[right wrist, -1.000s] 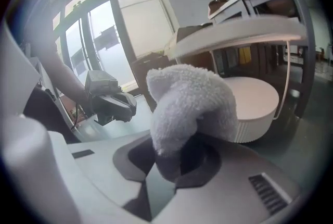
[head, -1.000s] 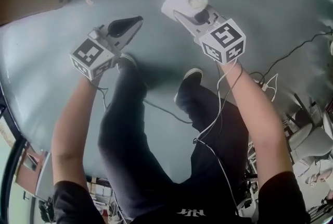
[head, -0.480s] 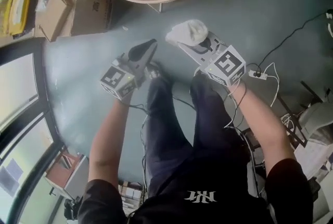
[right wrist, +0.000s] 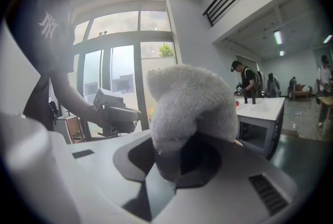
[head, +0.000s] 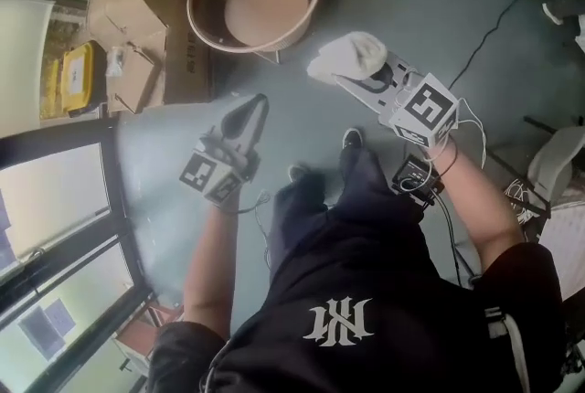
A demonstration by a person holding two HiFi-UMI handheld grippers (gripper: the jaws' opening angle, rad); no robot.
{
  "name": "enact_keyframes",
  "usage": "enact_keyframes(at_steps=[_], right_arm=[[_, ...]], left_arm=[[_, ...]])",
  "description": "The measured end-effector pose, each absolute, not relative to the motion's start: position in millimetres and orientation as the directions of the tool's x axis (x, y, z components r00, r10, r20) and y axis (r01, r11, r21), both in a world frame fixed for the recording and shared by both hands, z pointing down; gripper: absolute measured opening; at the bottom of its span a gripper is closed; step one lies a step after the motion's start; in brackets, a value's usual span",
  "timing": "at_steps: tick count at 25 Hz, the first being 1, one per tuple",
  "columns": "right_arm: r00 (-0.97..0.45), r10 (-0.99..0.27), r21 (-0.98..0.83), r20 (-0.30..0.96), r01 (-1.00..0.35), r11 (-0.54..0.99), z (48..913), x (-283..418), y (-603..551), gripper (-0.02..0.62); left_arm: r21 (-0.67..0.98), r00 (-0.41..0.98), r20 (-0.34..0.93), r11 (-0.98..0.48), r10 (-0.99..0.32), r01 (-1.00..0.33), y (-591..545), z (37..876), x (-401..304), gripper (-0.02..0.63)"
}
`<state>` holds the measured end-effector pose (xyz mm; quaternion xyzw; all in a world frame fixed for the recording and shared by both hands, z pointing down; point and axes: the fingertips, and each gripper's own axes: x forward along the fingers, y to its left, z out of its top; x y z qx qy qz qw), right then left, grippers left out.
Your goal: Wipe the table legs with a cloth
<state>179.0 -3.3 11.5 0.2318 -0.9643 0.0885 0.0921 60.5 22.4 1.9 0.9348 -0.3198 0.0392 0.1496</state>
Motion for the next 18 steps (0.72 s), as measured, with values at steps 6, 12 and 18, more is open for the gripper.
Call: enact_keyframes(at_steps=[6,12,18], right_arm=[[-0.844,-0.518,-0.127,0.136,-0.534,0.836,-60.6,181.3,49.6,0.075],[-0.807,-0.587,-0.125,0.063,-0.590,0.798,-121.9,171.3,123.5,0.075],[-0.808,-0.587,-0.118,0.048,-0.588,0.800,-164.5,129.5,195.8,0.075]], left_arm=[[0.183,0.824,0.128,-0.803,-0.552,-0.567,69.9,-64.7,57.9,0.005],[0.152,0.830,0.075,-0.816,-0.553,-0.557,142.3,-108.8,25.5,0.005],[0.186,0.782,0.036,-0.764,-0.623,-0.617,204.2,-153.4,-34.5,0.005]])
